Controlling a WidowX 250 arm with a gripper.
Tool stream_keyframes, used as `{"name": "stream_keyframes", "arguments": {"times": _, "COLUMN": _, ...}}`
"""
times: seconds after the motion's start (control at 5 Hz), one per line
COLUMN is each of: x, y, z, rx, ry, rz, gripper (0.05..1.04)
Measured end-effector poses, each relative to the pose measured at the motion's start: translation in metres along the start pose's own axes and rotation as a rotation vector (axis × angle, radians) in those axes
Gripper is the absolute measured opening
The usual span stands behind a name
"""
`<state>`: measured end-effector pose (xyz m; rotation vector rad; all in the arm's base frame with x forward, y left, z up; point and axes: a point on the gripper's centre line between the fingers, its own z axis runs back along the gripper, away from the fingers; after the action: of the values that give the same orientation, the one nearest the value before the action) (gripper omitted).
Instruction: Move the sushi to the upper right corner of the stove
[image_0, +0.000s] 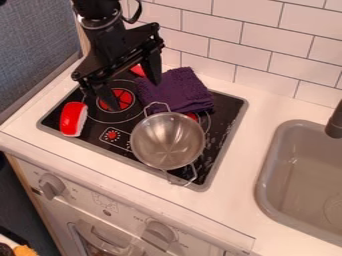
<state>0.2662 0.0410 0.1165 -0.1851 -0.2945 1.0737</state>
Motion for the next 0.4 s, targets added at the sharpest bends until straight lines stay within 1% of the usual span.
{"name": "stream_keyframes", "arguments": {"times": 0.2, "x": -0.002, "y": 0.004, "z": -0.004, "rx": 0.024, "ry": 0.019, "rz": -0.011, "gripper": 1.001}}
{"name": "stream_keyframes", "arguments": {"times": 0.4, "x": 0.014, "y": 0.028, "z": 0.002, "rx": 0.109, "ry": 0.048, "rz": -0.061, "gripper": 1.001}}
